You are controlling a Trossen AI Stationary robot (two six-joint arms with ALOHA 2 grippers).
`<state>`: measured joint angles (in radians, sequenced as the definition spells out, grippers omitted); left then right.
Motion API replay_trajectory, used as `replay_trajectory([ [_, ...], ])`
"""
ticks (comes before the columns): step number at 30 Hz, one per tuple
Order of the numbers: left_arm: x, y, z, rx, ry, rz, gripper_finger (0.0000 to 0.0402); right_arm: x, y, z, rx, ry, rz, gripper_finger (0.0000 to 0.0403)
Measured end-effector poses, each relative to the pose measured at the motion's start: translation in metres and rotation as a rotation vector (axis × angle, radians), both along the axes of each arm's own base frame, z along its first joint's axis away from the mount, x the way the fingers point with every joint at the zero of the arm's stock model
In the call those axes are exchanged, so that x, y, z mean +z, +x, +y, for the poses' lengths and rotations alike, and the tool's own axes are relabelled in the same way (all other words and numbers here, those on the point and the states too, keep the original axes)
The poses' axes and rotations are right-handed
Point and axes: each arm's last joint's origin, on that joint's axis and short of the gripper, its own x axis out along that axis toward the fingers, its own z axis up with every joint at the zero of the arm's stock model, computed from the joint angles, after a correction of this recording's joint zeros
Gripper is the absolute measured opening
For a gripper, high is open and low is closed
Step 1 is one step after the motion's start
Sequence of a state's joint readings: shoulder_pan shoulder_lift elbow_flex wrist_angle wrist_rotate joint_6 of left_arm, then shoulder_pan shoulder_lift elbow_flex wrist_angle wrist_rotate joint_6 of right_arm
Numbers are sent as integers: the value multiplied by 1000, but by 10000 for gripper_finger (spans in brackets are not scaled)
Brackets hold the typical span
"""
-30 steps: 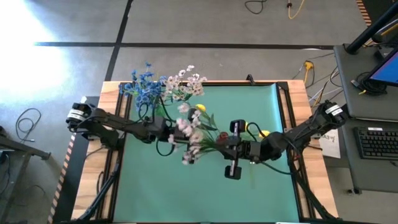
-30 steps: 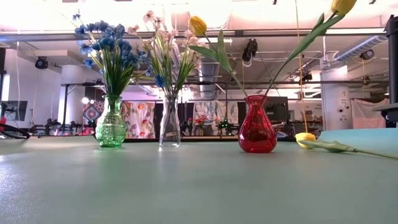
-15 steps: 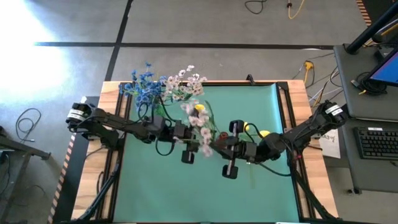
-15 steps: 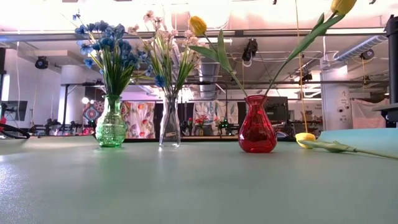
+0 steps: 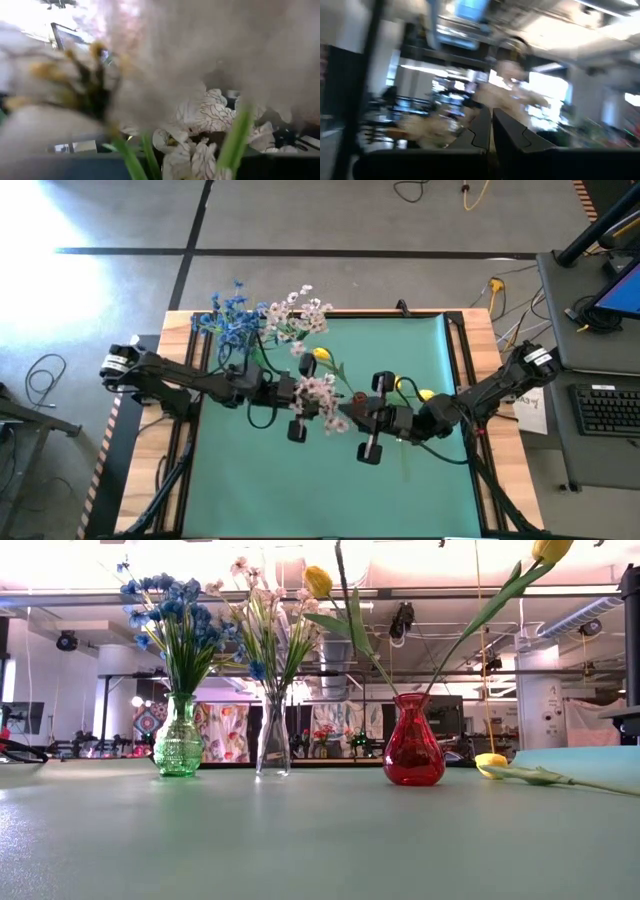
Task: Sort flowers into vase by color
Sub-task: Put the white flowers into the transparent vase
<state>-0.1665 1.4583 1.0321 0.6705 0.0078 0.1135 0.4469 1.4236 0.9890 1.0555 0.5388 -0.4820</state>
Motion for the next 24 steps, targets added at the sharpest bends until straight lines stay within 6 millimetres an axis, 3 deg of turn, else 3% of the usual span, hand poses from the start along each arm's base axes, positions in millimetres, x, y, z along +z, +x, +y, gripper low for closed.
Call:
replay_trajectory([
  [6,18,-27,4,-9,-13,81,51,6,-17,8,-176,103,78,13],
  [12,35,-53,8,-9,-9,106,48,-4,-19,14,-158,159,209,22],
  [18,42,-61,10,-10,-12,79,48,-23,-7,5,-170,221,322,97],
  [24,38,-53,8,-10,-14,66,48,-35,13,-7,-85,257,342,188],
])
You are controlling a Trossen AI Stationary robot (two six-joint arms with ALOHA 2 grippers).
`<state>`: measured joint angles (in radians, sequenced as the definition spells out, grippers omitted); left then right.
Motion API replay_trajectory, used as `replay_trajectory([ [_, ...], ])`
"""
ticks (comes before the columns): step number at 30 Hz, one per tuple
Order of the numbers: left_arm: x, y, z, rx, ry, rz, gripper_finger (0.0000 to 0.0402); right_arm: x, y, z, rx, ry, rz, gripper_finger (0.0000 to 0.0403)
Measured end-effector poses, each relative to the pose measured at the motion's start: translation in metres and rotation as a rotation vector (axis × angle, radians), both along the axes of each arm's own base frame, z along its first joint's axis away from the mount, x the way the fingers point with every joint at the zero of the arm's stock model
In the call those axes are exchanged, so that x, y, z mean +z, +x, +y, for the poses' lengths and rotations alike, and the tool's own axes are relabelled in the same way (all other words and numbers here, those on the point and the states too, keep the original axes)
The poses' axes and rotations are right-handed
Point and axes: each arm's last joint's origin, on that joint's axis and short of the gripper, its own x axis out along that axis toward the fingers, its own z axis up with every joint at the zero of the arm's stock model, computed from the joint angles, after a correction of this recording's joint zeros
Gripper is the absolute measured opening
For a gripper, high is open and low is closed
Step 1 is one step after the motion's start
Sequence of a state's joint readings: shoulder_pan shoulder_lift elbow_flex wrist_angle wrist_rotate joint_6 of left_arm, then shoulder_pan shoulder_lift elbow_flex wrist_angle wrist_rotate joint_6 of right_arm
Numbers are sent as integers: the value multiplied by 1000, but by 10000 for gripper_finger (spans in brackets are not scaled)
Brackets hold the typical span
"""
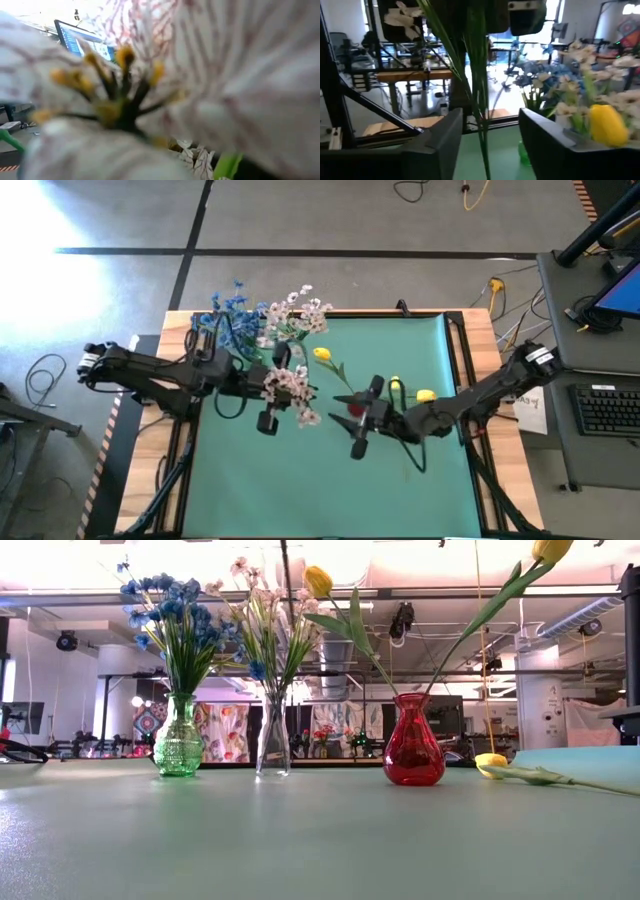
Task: Sort flowers into vase by color
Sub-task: Put the white flowers into the transparent vase
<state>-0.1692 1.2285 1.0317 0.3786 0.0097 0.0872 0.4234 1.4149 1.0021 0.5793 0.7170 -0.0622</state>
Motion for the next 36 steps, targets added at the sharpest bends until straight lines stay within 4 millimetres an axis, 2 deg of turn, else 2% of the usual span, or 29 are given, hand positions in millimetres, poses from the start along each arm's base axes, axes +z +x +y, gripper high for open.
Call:
replay_trajectory([
  [9,-9,20,-3,1,0,-6,48,3,28,-9,11,-21,51,257],
  [13,-8,26,-4,4,8,-10,48,9,36,-10,1,-27,114,267],
  [17,-10,31,-4,30,24,-1,48,12,39,-9,-2,-37,138,258],
  [22,-10,31,-4,48,25,-2,48,14,40,-9,-5,-23,130,201],
  [30,-9,30,-3,53,23,-1,57,13,40,-10,-2,-37,137,27],
  [36,-7,24,-3,50,28,29,109,13,40,-10,-2,-26,137,22],
])
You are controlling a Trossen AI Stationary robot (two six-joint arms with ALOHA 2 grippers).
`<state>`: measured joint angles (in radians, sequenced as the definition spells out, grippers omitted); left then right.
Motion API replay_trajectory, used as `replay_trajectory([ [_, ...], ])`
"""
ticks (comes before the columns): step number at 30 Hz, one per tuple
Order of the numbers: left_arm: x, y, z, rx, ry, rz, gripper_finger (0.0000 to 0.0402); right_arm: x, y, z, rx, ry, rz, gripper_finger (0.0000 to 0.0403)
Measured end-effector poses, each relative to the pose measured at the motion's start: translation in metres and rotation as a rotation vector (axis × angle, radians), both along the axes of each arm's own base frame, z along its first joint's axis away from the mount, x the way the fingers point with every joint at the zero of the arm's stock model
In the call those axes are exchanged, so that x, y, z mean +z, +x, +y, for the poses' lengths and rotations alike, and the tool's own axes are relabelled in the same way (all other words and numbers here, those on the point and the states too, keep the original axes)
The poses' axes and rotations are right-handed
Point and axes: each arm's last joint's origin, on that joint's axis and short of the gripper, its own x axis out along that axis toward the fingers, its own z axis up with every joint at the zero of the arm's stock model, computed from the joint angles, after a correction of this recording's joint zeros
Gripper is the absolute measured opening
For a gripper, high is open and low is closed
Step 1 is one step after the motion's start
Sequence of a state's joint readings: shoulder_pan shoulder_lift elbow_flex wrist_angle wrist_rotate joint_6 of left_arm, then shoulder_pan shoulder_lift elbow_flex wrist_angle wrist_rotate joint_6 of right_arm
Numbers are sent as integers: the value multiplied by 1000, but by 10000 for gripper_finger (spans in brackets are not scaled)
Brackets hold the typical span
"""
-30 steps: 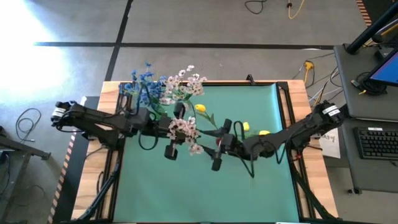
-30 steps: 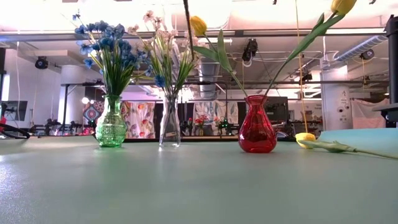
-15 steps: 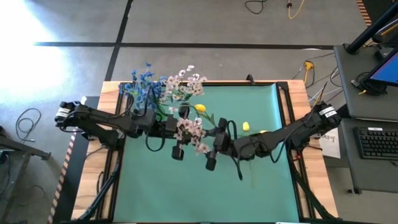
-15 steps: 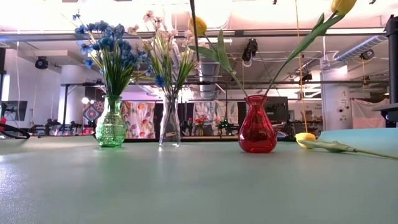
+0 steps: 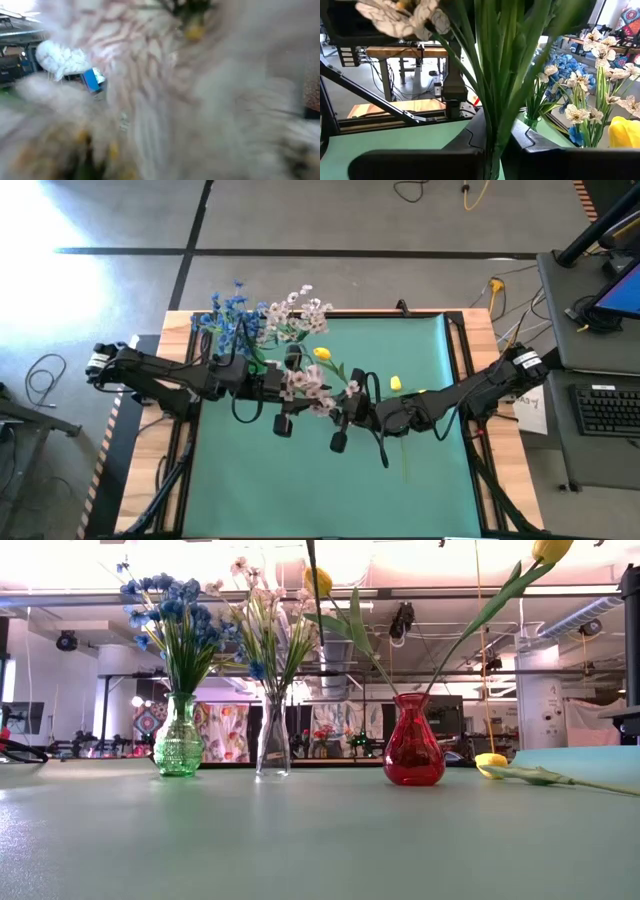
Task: Sort flowers into vase by color
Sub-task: Put the white flowers into the transparent vase
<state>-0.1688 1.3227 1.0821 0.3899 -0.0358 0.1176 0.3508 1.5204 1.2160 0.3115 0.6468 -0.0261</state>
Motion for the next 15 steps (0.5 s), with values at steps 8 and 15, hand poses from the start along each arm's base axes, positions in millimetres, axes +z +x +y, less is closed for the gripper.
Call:
replay_trajectory([
  [8,7,-22,4,-5,-17,91,213,6,-4,-2,-7,-12,-7,22],
  [15,19,-55,10,-1,-5,155,258,22,-15,-6,-6,-24,-41,22],
])
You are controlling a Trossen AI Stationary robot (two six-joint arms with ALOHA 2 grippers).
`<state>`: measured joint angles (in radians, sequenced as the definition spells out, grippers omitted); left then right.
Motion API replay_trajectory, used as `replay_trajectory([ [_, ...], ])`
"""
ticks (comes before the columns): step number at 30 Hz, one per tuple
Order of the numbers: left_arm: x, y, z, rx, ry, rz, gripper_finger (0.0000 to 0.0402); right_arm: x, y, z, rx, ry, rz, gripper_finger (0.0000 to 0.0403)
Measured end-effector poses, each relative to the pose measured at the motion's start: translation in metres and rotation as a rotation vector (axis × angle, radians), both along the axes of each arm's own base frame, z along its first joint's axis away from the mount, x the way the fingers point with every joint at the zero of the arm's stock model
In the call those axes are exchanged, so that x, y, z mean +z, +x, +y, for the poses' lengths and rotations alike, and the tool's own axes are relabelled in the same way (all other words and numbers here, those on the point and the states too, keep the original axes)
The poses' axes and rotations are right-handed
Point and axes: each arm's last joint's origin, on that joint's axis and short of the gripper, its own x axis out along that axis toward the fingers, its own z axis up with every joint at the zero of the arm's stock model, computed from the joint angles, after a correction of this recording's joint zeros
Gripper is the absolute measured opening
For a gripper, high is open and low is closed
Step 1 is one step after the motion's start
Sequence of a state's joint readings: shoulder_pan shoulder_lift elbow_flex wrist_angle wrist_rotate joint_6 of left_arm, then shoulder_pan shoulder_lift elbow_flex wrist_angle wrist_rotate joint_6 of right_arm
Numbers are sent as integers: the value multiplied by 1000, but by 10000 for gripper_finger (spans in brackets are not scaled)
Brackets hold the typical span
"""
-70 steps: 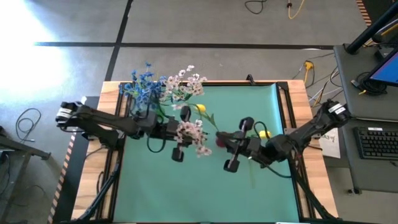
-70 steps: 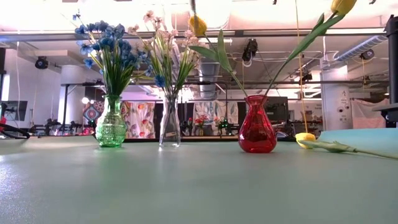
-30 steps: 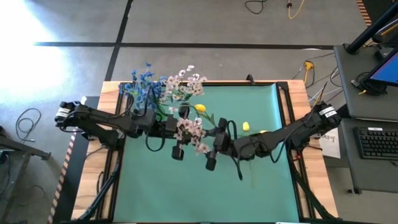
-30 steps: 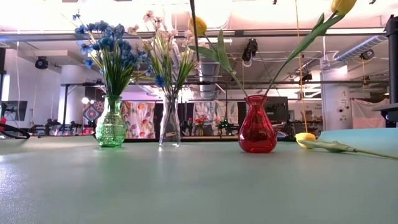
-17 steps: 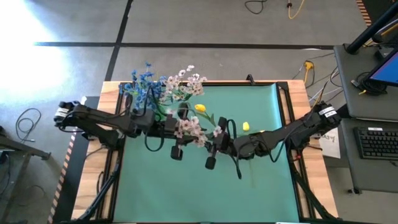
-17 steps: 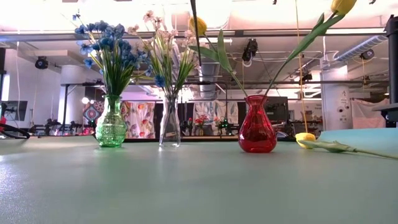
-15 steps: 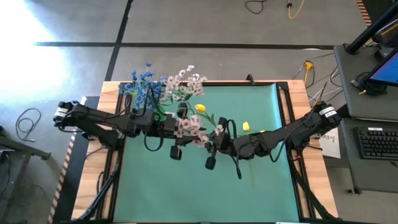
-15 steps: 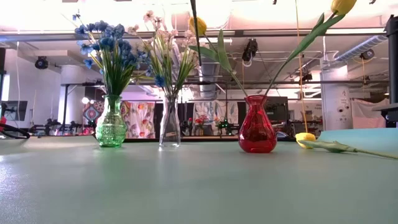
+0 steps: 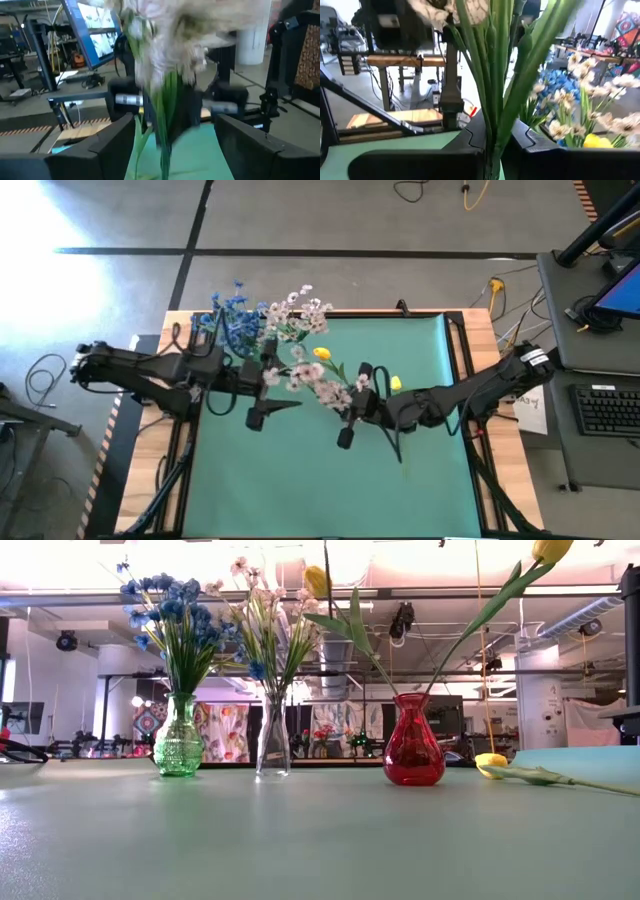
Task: Sort flowers into vase by color
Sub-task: Put the white flowers into the transparent vase
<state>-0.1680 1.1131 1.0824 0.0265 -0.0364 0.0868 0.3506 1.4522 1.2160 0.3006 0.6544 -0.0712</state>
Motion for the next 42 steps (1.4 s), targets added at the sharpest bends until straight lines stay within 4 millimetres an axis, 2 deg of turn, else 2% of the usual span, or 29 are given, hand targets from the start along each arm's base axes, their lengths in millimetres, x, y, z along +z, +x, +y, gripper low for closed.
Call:
replay_trajectory([
  [7,6,-31,5,0,11,65,259,28,-14,-9,-15,-9,-123,22],
  [12,8,-46,8,8,13,85,256,44,-13,-27,-72,-15,-238,22],
  [16,12,-57,10,27,21,71,256,61,-7,-49,-137,-15,-295,22],
  [24,18,-79,21,269,82,58,256,82,20,-102,-203,-35,-363,22],
  [29,16,-89,26,371,98,94,256,78,41,-132,-280,-32,-362,22],
  [35,12,-98,28,396,116,143,256,65,59,-160,-339,12,-361,22],
  [42,12,-105,29,396,118,155,256,48,70,-176,-373,12,-321,22],
])
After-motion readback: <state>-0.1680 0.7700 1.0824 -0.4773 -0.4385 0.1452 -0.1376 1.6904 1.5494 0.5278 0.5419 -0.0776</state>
